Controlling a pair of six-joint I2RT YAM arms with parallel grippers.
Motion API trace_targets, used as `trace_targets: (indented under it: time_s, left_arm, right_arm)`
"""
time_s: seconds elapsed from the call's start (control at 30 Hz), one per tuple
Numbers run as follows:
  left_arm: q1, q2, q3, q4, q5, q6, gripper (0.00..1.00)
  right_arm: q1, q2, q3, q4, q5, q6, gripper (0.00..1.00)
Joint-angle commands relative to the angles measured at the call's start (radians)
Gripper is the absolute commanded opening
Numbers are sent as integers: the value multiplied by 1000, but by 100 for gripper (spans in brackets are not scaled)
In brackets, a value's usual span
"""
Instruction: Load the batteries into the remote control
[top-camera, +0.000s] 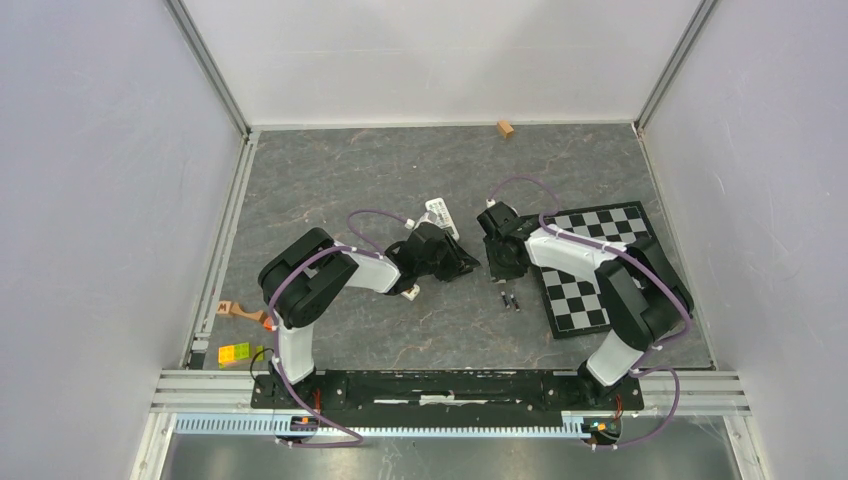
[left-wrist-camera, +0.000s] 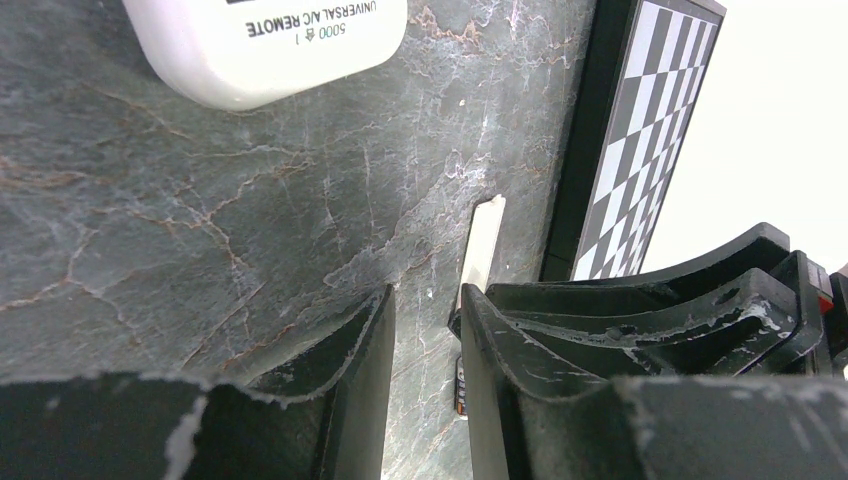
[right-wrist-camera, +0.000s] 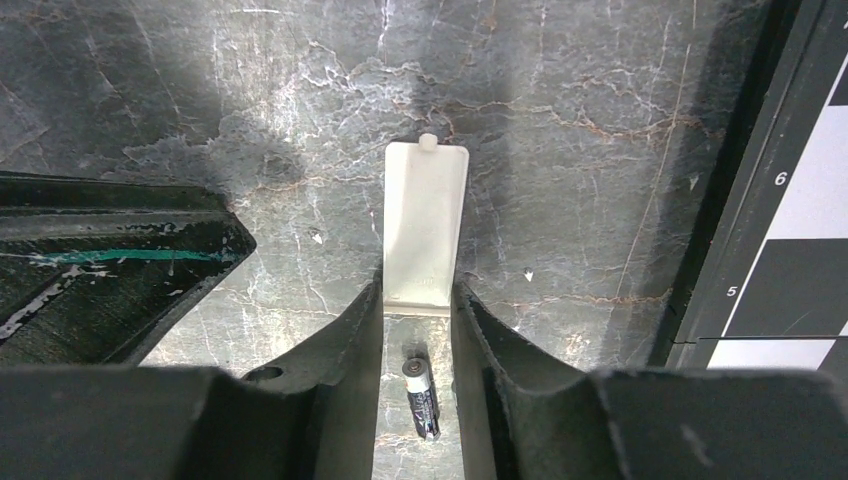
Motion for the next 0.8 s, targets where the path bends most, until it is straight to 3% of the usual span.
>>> trace_targets:
  time_s: [0.0,0.17,0.33,0.77]
  left_arm:
    - [-1,9,-7,-60,-33,50,38]
    - [-1,26,0,-32,6,55,39]
    - [-4,68,20,26,73,48,41]
    - [-12,72,28,36,85,55,41]
  right_arm:
    - [1,36,-56,-103,27,-3,33]
    - [1,21,-51,-92,23,-12,29]
    - [1,-15,-19,-91,12,-23,29]
    - [-4,-72,51,-103,-2,-48,30]
